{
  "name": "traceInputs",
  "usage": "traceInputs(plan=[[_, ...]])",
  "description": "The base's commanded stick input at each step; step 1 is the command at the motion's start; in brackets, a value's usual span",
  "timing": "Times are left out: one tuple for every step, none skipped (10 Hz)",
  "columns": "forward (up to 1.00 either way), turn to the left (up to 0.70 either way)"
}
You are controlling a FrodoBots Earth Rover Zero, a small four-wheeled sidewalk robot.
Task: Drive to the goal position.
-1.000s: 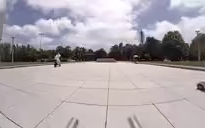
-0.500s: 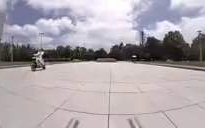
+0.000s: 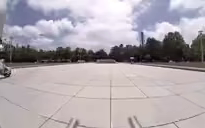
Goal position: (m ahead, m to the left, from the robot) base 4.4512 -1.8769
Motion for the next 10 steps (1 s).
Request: traceInputs(plan=[[0.50, 0.00], [0.50, 0.00], [0.50, 0.00], [0.50, 0.00], [0.50, 0.00], [0.50, 0.00], [0.50, 0.00], [0.50, 0.00], [0.50, 0.00], [0.50, -0.17]])
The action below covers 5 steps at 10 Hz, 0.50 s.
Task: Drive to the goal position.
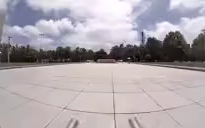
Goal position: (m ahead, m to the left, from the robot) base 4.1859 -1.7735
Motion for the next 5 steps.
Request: traceInputs(plan=[[0.50, -0.43], [0.50, -0.50], [0.50, -0.50], [0.50, -0.50], [0.50, -0.50]])
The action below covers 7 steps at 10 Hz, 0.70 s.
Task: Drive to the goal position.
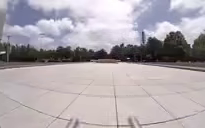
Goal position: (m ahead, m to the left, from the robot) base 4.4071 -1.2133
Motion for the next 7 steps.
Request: traceInputs(plan=[[0.50, -0.40], [0.50, -0.31], [0.50, -0.22], [0.50, -0.13], [0.50, -0.03], [0.50, 0.00], [0.50, 0.00]])
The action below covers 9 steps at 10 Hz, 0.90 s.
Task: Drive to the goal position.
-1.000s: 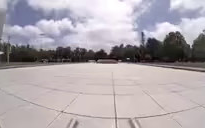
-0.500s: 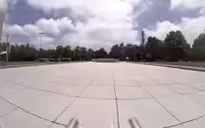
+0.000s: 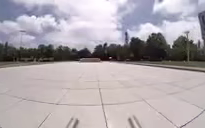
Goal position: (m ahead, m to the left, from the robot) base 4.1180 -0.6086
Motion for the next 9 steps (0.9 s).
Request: traceInputs(plan=[[0.50, 0.00], [0.50, 0.00], [0.50, 0.00], [0.50, 0.00], [0.50, 0.00], [0.50, 0.00], [0.50, 0.00], [0.50, 0.00], [0.50, 0.00]])
